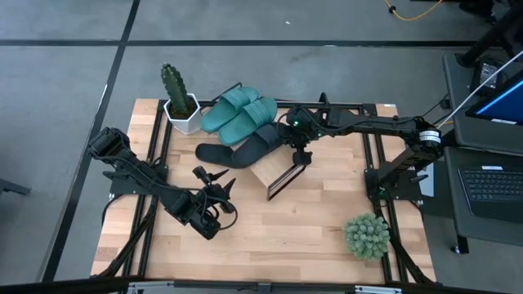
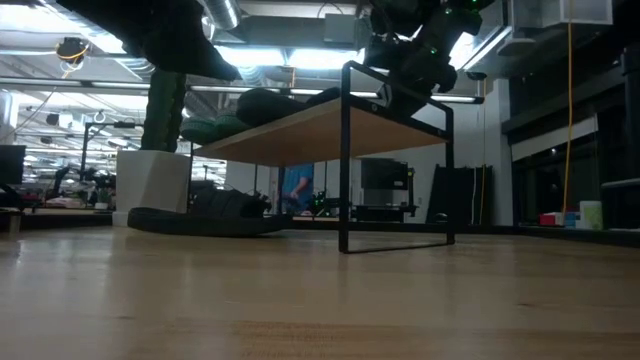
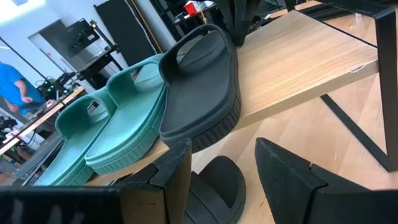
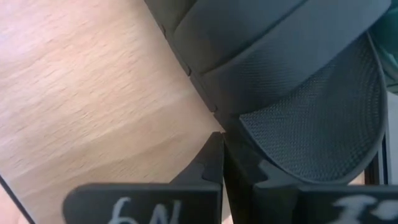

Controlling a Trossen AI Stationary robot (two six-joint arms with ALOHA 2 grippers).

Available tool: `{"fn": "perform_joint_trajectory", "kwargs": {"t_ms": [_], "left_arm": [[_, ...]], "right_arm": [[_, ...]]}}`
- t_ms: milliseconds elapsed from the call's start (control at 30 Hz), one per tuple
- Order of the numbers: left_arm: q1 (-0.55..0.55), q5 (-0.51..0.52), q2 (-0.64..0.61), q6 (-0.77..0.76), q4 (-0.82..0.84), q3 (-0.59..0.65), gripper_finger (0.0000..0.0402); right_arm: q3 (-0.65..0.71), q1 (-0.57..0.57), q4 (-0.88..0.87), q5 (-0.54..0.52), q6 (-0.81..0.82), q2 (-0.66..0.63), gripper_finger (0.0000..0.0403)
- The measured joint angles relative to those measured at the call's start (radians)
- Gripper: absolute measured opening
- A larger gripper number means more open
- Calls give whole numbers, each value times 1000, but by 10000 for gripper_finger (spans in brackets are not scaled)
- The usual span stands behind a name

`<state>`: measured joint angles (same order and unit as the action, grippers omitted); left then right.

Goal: Pick and place slides into the shelf
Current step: Put the bottom black slipper onto the shelf, then put the black slipper onto the shelf

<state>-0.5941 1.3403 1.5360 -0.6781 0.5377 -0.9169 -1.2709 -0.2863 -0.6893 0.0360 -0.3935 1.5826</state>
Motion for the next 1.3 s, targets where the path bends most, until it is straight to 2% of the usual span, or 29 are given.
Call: {"fn": "perform_joint_trajectory", "kwargs": {"t_ms": [300, 633, 800, 933, 1133, 1300], "left_arm": [[0, 0, 0, 0, -3, 0, 169], [0, -24, 0, 8, -18, 0, 169], [0, -24, 0, 53, -18, 0, 169], [13, -70, 0, 132, -29, 0, 169], [27, -129, 0, 233, -75, 0, 169], [26, -157, 0, 208, -79, -1, 169]], "right_arm": [[0, -1, -26, -12, 18, -26, 6], [-1, 2, -26, -28, 22, -148, 6], [-1, 36, -13, -9, 45, -228, 6], [8, 95, 27, -7, 48, -288, 3], [175, 183, 214, -18, 67, -411, 2], [341, 258, 333, -71, 133, -538, 2]]}}
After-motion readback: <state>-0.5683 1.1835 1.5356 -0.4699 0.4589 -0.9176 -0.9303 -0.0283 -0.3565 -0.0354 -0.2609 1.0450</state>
